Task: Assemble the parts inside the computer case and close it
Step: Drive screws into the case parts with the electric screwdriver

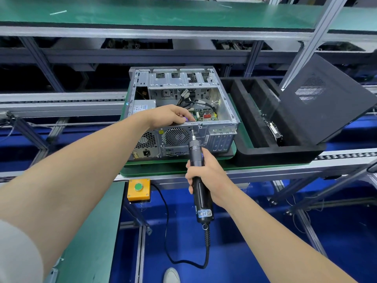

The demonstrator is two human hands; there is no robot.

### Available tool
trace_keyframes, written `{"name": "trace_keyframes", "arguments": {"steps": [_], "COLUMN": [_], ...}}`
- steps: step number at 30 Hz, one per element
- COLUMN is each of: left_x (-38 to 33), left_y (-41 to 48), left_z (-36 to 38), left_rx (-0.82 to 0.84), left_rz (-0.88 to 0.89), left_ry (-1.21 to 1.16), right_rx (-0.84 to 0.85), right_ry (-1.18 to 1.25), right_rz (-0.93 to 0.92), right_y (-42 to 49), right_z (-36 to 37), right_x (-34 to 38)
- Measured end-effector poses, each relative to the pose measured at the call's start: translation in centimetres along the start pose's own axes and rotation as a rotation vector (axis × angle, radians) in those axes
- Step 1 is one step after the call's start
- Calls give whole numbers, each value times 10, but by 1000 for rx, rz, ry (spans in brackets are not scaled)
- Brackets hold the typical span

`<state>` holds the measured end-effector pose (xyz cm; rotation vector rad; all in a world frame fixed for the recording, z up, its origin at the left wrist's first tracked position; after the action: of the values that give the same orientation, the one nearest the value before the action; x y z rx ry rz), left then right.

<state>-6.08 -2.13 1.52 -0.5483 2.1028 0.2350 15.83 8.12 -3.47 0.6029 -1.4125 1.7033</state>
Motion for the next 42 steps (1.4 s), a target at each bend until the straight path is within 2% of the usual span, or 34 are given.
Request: {"name": "trace_keyframes", "arguments": {"steps": [5,13,26,35,42], "left_x": [-2,6,15,8,7], "left_y": [3,8,14,9,10], "left_z": [2,-1,-5,-3,-2], "left_rx": [-91,-118,-78,-74,-71], "left_rz": [-20,-67,-67,-68,-32], "left_ry": [-36,-85,-6,-1,32], "right_rx": [48,72,102,204,191], "right_ry": [-3,19,-37,-128,-150], "right_rz": [36,46,31,22,-4], "right_y": [1,-2,-7,-7,-6], "right_z": [2,3,-2,-5,-8], "right_x": [-2,-2,1,2,4]}}
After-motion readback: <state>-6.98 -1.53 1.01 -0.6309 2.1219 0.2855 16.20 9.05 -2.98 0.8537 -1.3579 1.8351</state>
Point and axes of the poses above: each hand's wrist, its own y-axis towards the middle knuckle, its own z-axis out of the palm, x = y × z, the point moved 1 cm from there along y, towards the middle knuckle, and after that the axes turned 15 degrees about z, right-handed, at the moved point
